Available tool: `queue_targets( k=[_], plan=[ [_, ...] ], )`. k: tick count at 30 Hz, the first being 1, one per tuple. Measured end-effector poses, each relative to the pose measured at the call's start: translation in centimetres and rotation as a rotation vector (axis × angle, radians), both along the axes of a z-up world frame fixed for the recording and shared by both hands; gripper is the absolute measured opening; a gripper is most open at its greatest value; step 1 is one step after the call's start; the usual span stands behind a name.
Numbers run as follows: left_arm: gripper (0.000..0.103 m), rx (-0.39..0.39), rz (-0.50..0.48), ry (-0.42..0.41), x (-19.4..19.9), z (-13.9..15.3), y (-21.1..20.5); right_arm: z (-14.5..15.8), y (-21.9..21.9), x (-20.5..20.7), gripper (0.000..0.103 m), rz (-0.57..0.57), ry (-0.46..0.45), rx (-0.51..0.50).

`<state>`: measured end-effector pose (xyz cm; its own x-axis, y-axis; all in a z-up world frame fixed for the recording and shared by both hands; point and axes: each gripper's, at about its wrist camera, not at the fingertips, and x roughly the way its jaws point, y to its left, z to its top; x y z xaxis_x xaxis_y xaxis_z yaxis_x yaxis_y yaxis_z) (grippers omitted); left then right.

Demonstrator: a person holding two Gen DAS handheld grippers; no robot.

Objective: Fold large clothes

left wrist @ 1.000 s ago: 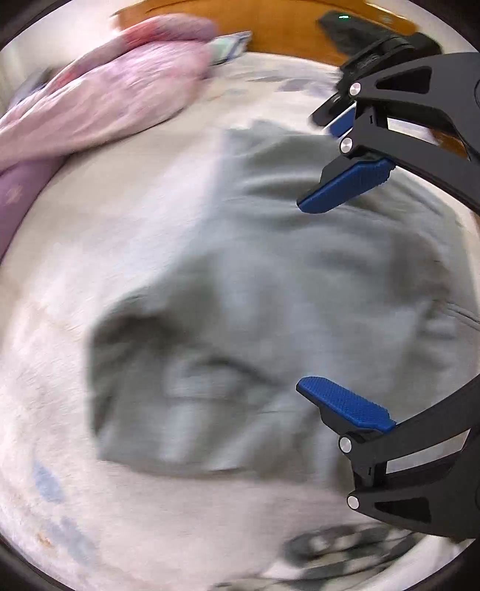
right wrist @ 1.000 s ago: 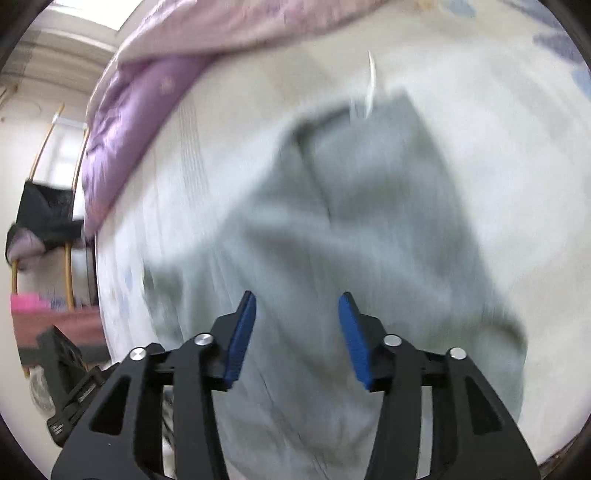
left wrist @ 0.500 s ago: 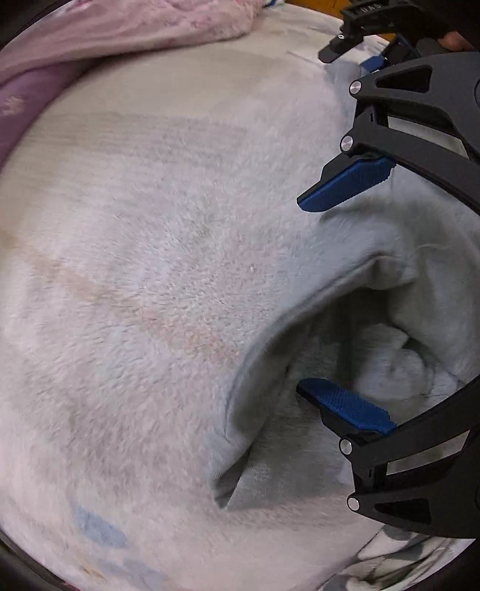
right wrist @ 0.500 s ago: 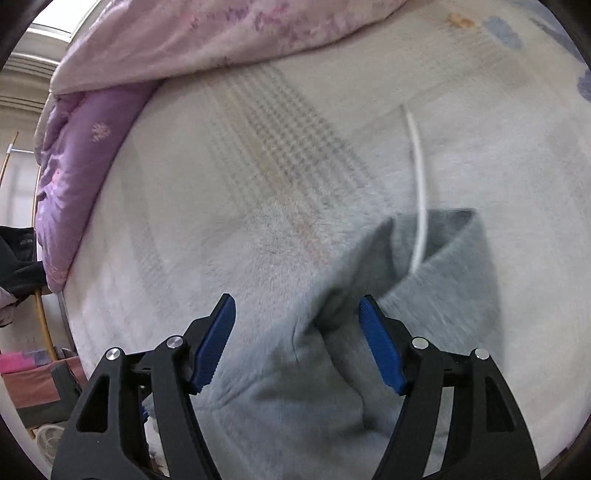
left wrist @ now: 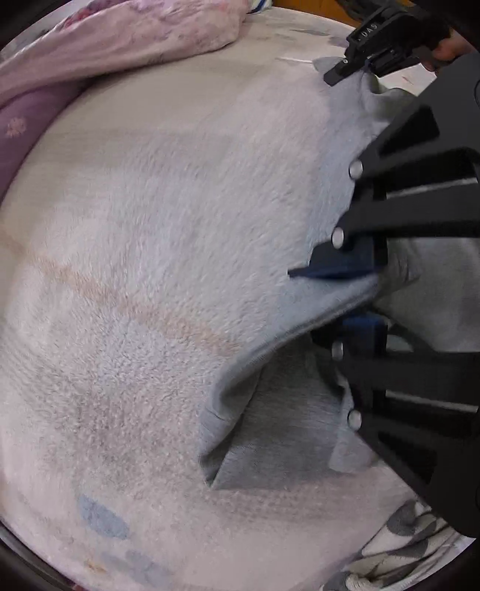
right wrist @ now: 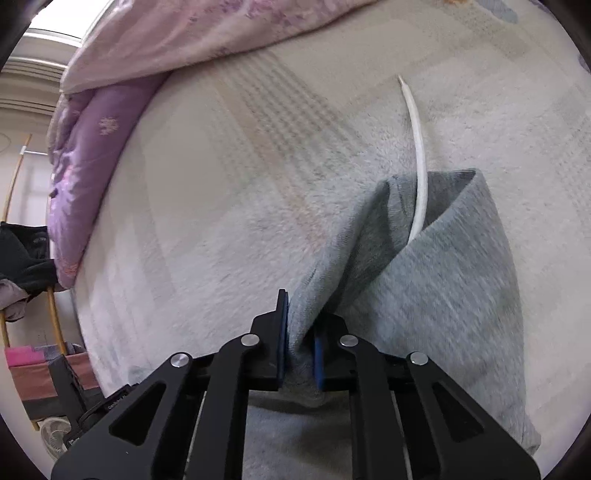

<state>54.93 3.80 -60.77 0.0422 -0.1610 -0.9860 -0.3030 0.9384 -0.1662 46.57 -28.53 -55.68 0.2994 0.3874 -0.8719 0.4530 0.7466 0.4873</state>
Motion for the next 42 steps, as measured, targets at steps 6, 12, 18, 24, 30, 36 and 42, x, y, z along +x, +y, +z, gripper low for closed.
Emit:
queue_targets(
  k=[6,12,18,24,30,36,42],
  plan=[
    [0.008,-0.048,0.003,-0.122,-4.5,6.2,1.2,4.9,-0.8,-5.0,0.008,-0.013,-0.114,0.040],
    [0.008,-0.064,-0.017,-0.123,-12.6,10.1,2.3,8.7,-0.6,-11.8,0.008,-0.013,-0.145,0.068],
    [0.007,-0.074,-0.023,-0.068,-21.8,10.9,3.0,9.9,-1.0,-21.0,0.004,-0.031,-0.082,0.070],
    [0.007,-0.059,-0.050,0.030,-28.4,8.2,2.7,7.7,-1.3,-28.9,0.004,-0.098,0.038,0.098],
    [0.007,-0.048,-0.055,0.117,-33.0,4.4,3.0,3.7,-1.1,-34.3,0.004,-0.121,0.169,0.086],
    [0.007,-0.001,-0.079,0.157,-36.5,0.0,2.4,-0.1,-0.7,-36.1,0.003,-0.103,0.261,0.031],
    [0.011,0.036,-0.077,0.159,-36.6,-1.8,2.6,-2.1,-0.2,-35.7,0.004,-0.075,0.304,-0.001]
  ],
)
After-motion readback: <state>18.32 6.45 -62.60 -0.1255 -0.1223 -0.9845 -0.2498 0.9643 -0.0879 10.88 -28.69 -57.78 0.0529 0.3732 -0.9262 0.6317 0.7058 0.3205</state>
